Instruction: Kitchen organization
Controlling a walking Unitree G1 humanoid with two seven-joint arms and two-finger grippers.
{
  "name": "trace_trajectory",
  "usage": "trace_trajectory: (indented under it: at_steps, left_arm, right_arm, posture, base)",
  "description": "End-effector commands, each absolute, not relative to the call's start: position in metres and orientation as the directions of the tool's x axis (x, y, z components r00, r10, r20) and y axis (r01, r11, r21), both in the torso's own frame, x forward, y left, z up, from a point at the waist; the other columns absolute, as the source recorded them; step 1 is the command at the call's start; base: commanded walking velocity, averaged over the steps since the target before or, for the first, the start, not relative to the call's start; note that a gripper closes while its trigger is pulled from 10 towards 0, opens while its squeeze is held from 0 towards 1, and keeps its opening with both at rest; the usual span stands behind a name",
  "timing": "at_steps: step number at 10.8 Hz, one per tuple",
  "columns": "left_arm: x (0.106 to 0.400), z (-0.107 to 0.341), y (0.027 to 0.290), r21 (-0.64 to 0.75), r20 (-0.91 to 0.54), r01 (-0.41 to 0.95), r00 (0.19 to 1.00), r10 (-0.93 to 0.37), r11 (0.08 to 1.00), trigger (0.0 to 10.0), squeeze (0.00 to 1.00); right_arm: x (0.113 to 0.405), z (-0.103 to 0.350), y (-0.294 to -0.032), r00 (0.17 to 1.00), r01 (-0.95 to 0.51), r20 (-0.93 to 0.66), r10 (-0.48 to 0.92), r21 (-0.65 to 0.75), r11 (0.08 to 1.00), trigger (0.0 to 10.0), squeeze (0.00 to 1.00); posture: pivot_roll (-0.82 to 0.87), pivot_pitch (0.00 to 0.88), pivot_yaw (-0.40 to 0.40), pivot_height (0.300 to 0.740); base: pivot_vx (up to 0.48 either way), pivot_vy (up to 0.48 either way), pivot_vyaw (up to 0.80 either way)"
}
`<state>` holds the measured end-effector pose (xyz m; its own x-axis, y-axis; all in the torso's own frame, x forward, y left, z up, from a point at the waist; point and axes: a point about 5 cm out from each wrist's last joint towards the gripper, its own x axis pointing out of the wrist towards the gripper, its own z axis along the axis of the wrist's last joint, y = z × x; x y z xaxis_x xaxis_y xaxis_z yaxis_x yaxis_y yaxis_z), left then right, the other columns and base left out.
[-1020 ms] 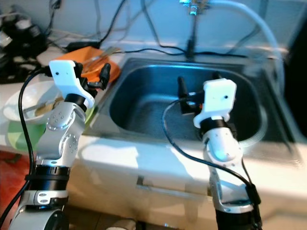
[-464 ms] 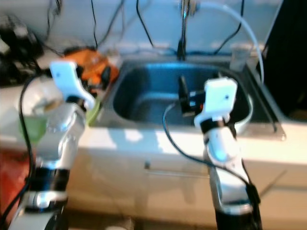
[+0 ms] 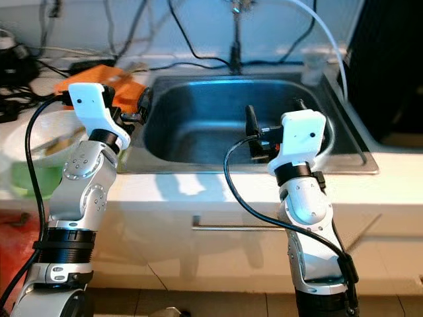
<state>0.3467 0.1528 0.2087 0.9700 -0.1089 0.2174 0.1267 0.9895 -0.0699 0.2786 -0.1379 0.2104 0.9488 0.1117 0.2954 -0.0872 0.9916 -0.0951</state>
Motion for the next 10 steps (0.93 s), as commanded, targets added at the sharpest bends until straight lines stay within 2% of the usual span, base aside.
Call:
trace_trajectory:
  at_steps: [1,5,6,8,10]
  left_arm:
    - [0.347,0.208,0.155,-0.059,0.205,0.118,0.973,-0.104,0.991,10.0,0.0]
    - [0.349,0.207,0.162,-0.091,0.193,0.04,0.981,-0.022,0.995,10.0,0.0]
    - [0.349,0.21,0.161,-0.11,0.198,0.038,0.98,-0.016,0.993,10.0,0.0]
    - [0.346,0.208,0.159,-0.137,0.195,-0.003,0.98,0.03,0.991,10.0,0.0]
    - [0.341,0.207,0.154,-0.118,0.208,-0.003,0.978,0.028,0.993,10.0,0.0]
  right_arm:
    - [0.277,0.21,-0.136,0.95,-0.096,0.288,0.12,-0.094,0.991,10.0,0.0]
    - [0.283,0.219,-0.144,0.946,-0.152,0.267,0.181,-0.123,0.981,10.0,0.0]
    - [0.286,0.223,-0.146,0.944,-0.194,0.238,0.228,-0.158,0.968,10.0,0.0]
    - [0.285,0.231,-0.152,0.896,-0.378,0.177,0.406,-0.175,0.909,10.0,0.0]
    - [0.283,0.23,-0.157,0.871,-0.443,0.136,0.472,-0.198,0.874,10.0,0.0]
  posture:
    - [0.03,0.037,0.076,0.74]
    - [0.03,0.053,0.064,0.74]
    - [0.02,0.054,0.062,0.74]
    - [0.01,0.054,0.05,0.74]
    - [0.02,0.048,0.043,0.74]
  base:
    - [0.0,0.0,0.0]
    - [0.0,0.0,0.0]
    - [0.0,0.0,0.0]
    - [0.0,0.0,0.0]
    - [0.0,0.0,0.0]
